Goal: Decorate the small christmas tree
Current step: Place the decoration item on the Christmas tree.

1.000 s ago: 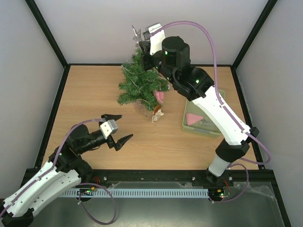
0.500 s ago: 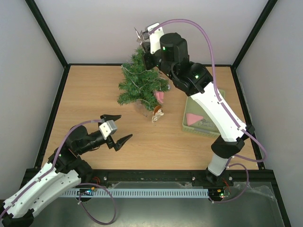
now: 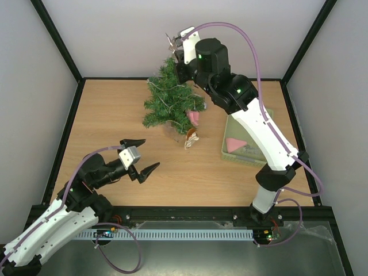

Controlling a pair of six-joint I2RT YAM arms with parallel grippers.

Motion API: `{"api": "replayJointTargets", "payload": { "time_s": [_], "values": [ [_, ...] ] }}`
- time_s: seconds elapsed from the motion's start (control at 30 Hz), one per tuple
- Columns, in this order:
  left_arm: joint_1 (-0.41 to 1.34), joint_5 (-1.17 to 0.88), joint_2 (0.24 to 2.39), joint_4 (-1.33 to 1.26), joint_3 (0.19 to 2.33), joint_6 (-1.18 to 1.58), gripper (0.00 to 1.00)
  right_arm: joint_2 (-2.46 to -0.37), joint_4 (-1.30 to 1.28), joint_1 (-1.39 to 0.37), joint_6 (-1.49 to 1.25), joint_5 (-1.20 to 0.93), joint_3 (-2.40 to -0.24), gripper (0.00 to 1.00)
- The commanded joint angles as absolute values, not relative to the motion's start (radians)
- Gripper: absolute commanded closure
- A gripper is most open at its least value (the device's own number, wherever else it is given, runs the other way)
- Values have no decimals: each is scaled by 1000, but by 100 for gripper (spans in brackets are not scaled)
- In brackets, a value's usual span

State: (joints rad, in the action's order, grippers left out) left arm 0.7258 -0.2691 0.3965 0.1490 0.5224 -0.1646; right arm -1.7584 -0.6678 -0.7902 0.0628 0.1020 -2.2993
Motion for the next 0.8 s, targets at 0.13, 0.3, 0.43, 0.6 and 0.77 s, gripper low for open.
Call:
{"api": "replayJointTargets", "payload": {
  "time_s": [0.13,0.3,0.43,0.6,0.77],
  "values": [
    [727,-260,389,130,510,-167,0,-1788,-687,-782,60,71,-2353,98],
    [727,-261,381,135,511,-166,0,-1797,-683,-777,59,70,-2357,98],
    [727,-258,376,136,510,-167,1,-1803,-688,-764,52,58,-2361,98],
    [727,-256,369,138,511,-169,1,-1810,-706,-758,45,52,-2361,98],
    [727,-254,365,138,510,-169,0,-1815,-721,-757,41,34,-2362,98]
  ]
}}
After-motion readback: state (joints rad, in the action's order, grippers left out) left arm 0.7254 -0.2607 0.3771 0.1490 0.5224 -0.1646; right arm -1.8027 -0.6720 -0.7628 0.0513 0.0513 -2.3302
